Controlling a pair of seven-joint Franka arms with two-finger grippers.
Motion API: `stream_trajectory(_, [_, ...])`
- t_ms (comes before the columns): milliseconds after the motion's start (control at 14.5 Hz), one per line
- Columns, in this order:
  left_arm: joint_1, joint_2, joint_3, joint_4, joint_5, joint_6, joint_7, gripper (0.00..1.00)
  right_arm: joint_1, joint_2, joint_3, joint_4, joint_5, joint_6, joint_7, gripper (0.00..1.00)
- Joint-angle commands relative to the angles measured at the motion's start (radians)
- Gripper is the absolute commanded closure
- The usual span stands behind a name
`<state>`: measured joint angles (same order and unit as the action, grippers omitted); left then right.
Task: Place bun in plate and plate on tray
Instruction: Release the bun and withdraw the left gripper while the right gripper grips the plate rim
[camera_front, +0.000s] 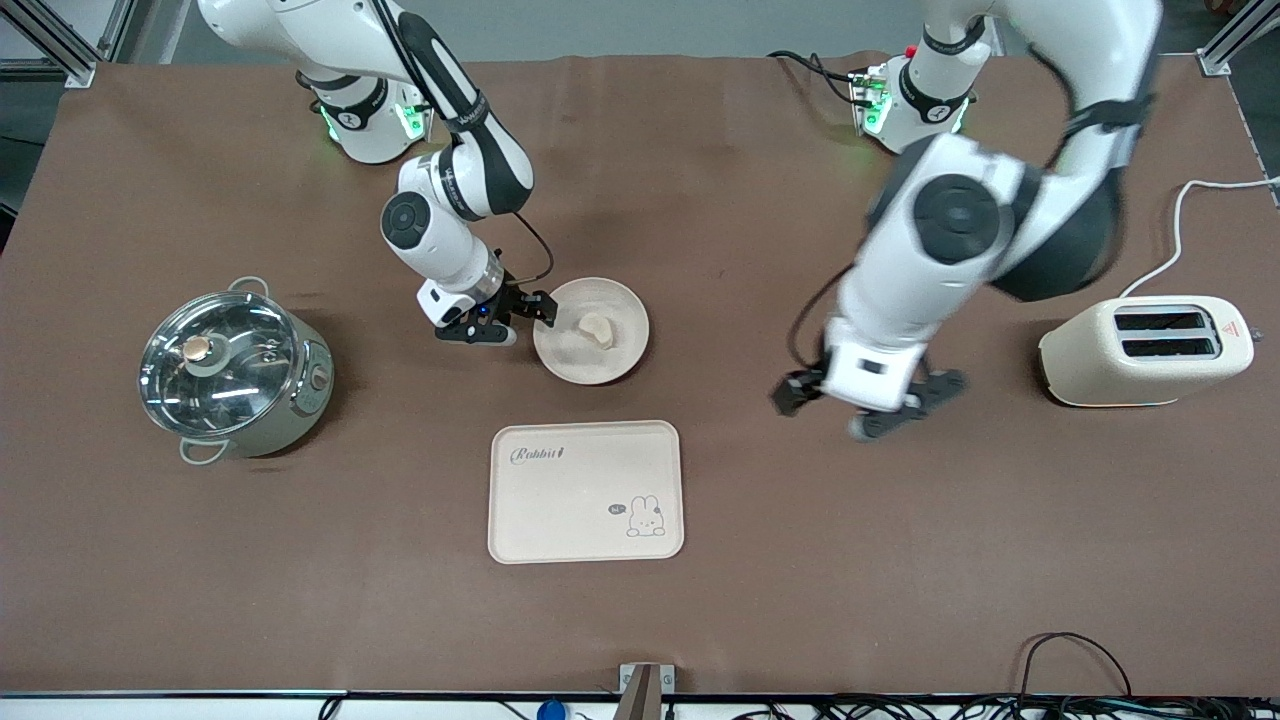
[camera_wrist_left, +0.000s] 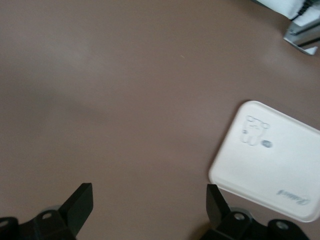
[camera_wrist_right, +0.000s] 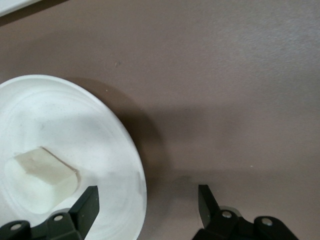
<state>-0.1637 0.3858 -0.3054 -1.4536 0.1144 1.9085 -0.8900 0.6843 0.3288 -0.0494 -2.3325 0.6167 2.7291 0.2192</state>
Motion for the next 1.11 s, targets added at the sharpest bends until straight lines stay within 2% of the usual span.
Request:
stream_trajectory(0, [0.105,-0.070,-0.004,0.029,0.021,-0.101,0.210,0.00,0.009,0.027,-0.003,0.025,0.025,0.004,-0.006,0.26])
stream_trajectory(207, [0.220,-0.158,-0.008,0.027,0.019,-0.166,0.420,0.00,0.009,0.029,-0.003,0.029,0.025,0.006,-0.006,0.40])
stream_trajectory(346, [0.269,-0.208,-0.008,0.029,0.019,-0.221,0.544,0.00,0.011,0.039,-0.003,0.030,0.025,0.009,-0.007,0.41])
stream_trajectory(553, [0.317,-0.272,-0.006,0.029,0.019,-0.307,0.689,0.00,0.011,0.047,-0.003,0.033,0.026,0.020,-0.006,0.50])
stream_trajectory(691, [0.308,-0.329,0.021,0.021,0.011,-0.348,0.765,0.00,0.011,0.049,0.003,0.035,0.026,0.020,-0.006,0.52])
stream_trajectory(899, [0.187,-0.393,0.172,-0.011,-0.005,-0.416,0.824,0.00,0.015,0.049,0.013,0.041,0.078,0.020,-0.009,0.58])
stream_trajectory(1037, [0.171,-0.433,0.189,-0.057,-0.033,-0.425,0.829,0.00,0.020,0.058,0.013,0.050,0.083,0.021,-0.011,0.64])
